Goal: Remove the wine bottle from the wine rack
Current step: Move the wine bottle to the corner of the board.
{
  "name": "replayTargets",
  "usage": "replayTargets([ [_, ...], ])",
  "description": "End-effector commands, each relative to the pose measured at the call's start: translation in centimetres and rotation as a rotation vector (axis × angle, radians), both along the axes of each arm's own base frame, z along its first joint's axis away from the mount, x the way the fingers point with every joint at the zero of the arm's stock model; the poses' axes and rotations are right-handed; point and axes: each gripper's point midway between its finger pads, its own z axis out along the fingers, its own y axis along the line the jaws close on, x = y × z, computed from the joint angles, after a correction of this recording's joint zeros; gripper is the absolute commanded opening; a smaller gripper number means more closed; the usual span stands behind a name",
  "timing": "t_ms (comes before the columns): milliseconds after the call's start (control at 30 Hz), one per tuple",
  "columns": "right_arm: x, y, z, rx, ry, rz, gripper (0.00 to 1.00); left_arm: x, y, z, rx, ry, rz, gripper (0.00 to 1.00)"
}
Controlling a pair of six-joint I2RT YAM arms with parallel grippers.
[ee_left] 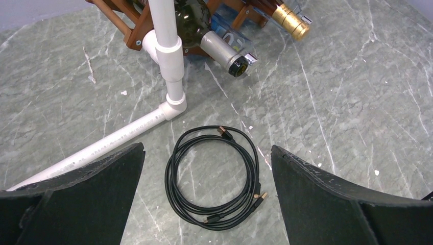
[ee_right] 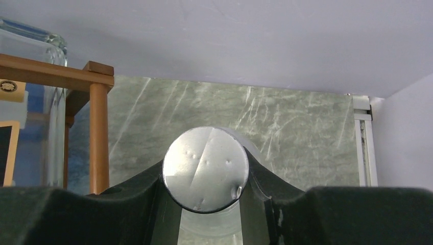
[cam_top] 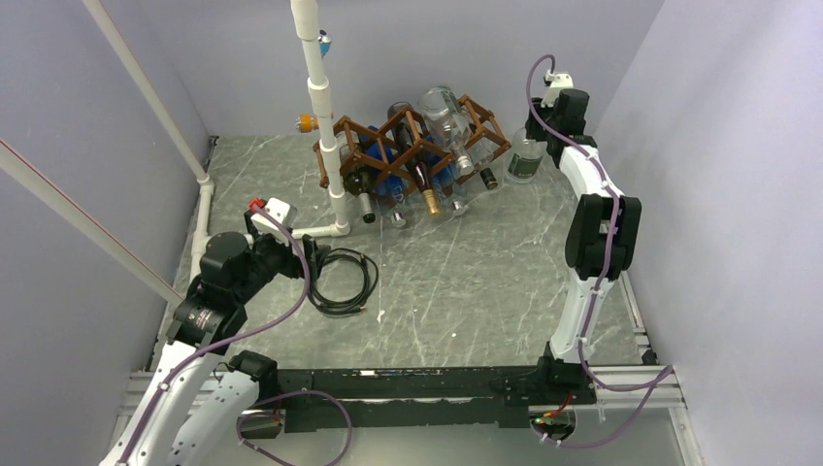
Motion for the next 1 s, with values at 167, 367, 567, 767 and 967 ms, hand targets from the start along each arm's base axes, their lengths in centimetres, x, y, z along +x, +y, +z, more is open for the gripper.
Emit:
replayTargets([
  [167,2.0,-0.6,10.3,-0.007,-0.290,-0.002,0.40,0.3,-0.5,1.1,-0.046,-0.031,-0.019,1.00],
  [367,1.0,0.2,12.0,0.016,-0.300,0.033,0.64,0.2,-0.5,1.3,-0.052,-0.038,-0.025,1.00],
  [567,-0.5,0.6,13.2,0.016,-0.293,0.052,0.82,-0.1,-0.5,1.6,-0.058,-0.049,-0.030,0.99],
  [767,-4.0,2.1,14.7,-0.046,-0.266,0.159,0.89,-0.4,-0.5,2.1,-0.067,-0.068,-0.035,0.99],
  [967,-7.6,4.1,15.5,-0.115,-0.235,0.311,0.92,-0.6,-0.3,2.6,-0.072,-0.086,-0.034,1.00],
])
